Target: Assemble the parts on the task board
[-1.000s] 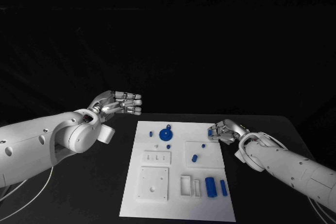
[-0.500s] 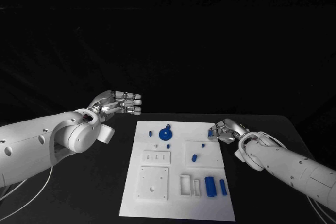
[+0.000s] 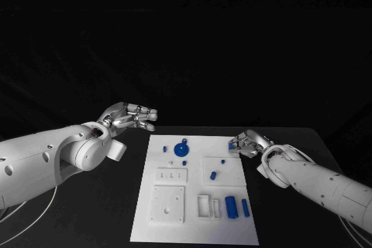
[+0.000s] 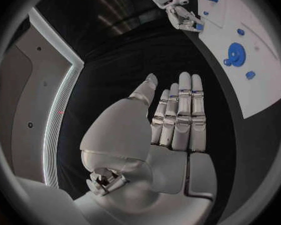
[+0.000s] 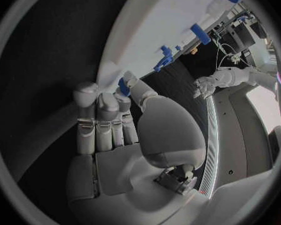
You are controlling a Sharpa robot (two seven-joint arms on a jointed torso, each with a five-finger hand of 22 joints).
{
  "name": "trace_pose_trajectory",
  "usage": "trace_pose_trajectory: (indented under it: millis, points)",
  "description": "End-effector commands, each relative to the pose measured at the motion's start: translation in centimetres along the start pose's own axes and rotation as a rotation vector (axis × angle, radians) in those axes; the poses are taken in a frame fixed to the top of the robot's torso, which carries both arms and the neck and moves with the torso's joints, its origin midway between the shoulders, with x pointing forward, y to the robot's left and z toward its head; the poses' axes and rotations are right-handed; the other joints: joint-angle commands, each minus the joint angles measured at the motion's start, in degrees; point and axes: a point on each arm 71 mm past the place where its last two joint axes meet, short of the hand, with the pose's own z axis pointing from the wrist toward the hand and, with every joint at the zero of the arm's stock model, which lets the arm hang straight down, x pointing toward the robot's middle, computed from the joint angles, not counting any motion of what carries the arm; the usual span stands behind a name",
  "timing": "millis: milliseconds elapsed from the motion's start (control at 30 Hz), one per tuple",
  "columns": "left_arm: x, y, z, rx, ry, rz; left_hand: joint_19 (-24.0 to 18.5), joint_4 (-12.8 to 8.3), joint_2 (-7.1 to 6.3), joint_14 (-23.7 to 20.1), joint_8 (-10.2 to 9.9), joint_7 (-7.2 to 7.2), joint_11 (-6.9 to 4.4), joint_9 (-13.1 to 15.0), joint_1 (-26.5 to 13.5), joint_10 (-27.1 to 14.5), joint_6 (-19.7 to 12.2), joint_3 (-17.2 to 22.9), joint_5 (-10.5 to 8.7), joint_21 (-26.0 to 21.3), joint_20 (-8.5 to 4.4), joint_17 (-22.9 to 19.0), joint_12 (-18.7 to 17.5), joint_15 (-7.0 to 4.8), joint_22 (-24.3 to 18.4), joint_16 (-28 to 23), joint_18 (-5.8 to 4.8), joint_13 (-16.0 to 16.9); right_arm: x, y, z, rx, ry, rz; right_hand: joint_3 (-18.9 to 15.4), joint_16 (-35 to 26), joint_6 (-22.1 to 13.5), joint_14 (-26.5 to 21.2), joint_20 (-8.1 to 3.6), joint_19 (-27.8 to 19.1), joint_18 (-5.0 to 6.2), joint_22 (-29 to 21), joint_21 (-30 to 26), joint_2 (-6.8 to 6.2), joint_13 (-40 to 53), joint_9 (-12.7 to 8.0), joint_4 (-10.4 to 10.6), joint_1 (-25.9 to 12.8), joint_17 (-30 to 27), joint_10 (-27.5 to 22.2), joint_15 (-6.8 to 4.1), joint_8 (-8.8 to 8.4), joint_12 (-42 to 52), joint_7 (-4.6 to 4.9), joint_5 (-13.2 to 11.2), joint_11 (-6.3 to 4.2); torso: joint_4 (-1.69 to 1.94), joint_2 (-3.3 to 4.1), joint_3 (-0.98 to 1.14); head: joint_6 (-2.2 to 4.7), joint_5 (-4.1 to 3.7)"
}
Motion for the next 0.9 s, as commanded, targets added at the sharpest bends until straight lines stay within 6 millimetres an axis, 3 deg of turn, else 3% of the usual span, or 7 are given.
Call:
trace_pose_trajectory:
  millis: [33, 133, 233, 433, 633, 733, 900]
  points:
    - [0.4, 0.4, 0.3, -0.073, 0.018, 0.062, 2.94, 0.92, 0.04, 4.14, 0.37, -1.04, -1.70, 0.19, -1.50, 4.23, 2.16, -0.36, -0.02, 4.05, -2.13, 3.42, 0.12, -2.08, 2.32, 6.07, -1.08, 0.03, -0.7, 1.2, 0.4, 0.007, 0.000, -0.041, 0.81, 0.16, 2.93, 0.10, -0.43, -0.04, -0.85, 4.36, 0.11, -0.78, -0.06, 0.60, 0.17, 0.14, 0.13, 0.22, -0.29, 0.30, -0.23, -0.51, -0.40, -0.17, -0.27, -0.38, -0.21, 0.22, 0.06]
    - [0.6, 0.8, 0.6, -0.147, 0.008, 0.084, 2.70, 2.35, -0.11, 2.87, 0.02, -1.25, -2.85, 0.04, -2.71, 8.01, 1.75, -0.99, -0.09, 9.62, -4.13, 9.78, 0.02, -3.40, 6.11, 15.26, -2.35, 0.16, -1.2, 2.6, 0.7, -0.010, 0.016, -0.062, 1.15, 0.15, 2.93, 0.09, -0.43, -0.03, -0.83, 4.36, 0.09, -1.05, -0.05, 0.58, 0.16, 0.14, 0.15, 0.25, -0.30, 0.31, -0.23, -0.49, 0.28, -0.17, -0.48, -0.70, -0.22, 0.37, 0.22]
    - [0.7, 1.1, 1.0, -0.214, -0.001, 0.104, 3.03, 5.40, 0.25, 2.63, 0.14, -1.18, -3.72, 0.15, -5.75, 11.90, -0.22, -2.63, -0.29, 14.13, -5.25, 14.70, 1.26, -4.43, 9.17, 22.47, -2.42, 0.49, -1.6, 4.2, 0.9, -0.027, 0.033, -0.083, 1.57, 0.19, 3.12, 0.20, -0.45, 0.07, -0.79, 4.36, 0.18, -1.44, 0.02, 0.58, 0.51, 0.01, 0.21, 0.38, -0.32, 0.31, -0.14, -0.59, -0.64, -0.26, -0.61, -1.22, -0.22, 0.31, 0.39]
    - [1.6, 1.1, 1.9, -0.316, 0.043, 0.165, 1.25, 6.17, -0.14, 1.51, 0.19, -2.48, -6.13, 0.37, -5.62, 16.36, 2.51, -4.19, -0.09, 26.15, -7.65, 24.99, 8.68, -6.78, 17.87, 38.66, -2.28, 3.60, -2.0, 7.7, 1.2, -0.060, 0.057, -0.120, 2.48, 0.15, 3.13, 0.29, -0.45, 0.20, -0.74, 4.37, 0.20, -2.44, 0.05, 0.53, 1.48, 0.23, 0.28, 0.44, -0.32, 0.32, -0.15, -0.63, -0.89, -0.30, -0.96, -2.32, -0.45, -0.05, 0.72]
    - [3.2, 0.9, 2.6, -0.381, 0.122, 0.215, -1.30, 6.68, -0.44, 1.34, 0.20, -3.61, -6.87, 1.66, -6.75, 16.12, 6.58, -4.37, -0.08, 31.43, -8.15, 26.58, 13.38, -7.37, 22.20, 42.43, -1.72, 6.58, -1.5, 10.5, 1.4, -0.086, 0.070, -0.131, 3.47, 0.15, 3.10, 0.34, -0.47, 0.24, -0.77, 4.37, 0.12, -3.17, 0.08, 0.50, 2.04, 0.25, 0.34, 0.50, -0.35, 0.31, -0.15, -0.60, -0.19, -0.29, -1.20, -3.24, -0.42, -0.12, 1.50]
    - [3.9, 0.8, 2.9, -0.401, 0.155, 0.234, -1.91, 6.15, -0.09, 1.27, 0.21, -4.01, -7.10, 2.74, -6.51, 16.00, 7.47, -3.51, 2.43, 32.26, -8.19, 26.69, 13.85, -7.48, 22.99, 43.13, -1.61, 7.14, -1.1, 11.7, 1.4, -0.100, 0.072, -0.146, 3.58, 0.14, 3.04, 0.38, -0.50, 0.29, -0.75, 4.38, 0.17, -3.31, 0.07, 0.50, 2.30, 0.02, 0.34, 0.50, -0.36, 0.30, -0.17, -0.62, 0.73, -0.35, -1.19, -3.48, -0.38, -0.17, 1.79]
    - [5.0, 0.9, 3.5, -0.448, 0.202, 0.246, -2.46, 6.84, -1.21, 1.07, 0.16, -3.66, -6.90, 3.63, -8.64, 15.92, 6.17, -3.64, 0.20, 32.92, -8.11, 26.54, 14.06, -7.37, 23.71, 43.53, -1.50, 7.60, -0.4, 13.2, 1.3, -0.117, 0.075, -0.177, 4.40, 0.28, 3.14, 0.43, -0.52, 0.54, -0.70, 4.49, 0.70, -3.90, 0.00, 0.51, 2.91, 0.04, 0.54, 0.64, -0.40, 0.30, -0.24, -0.70, 0.21, -0.41, -1.03, -3.79, -0.45, -0.34, 2.24]
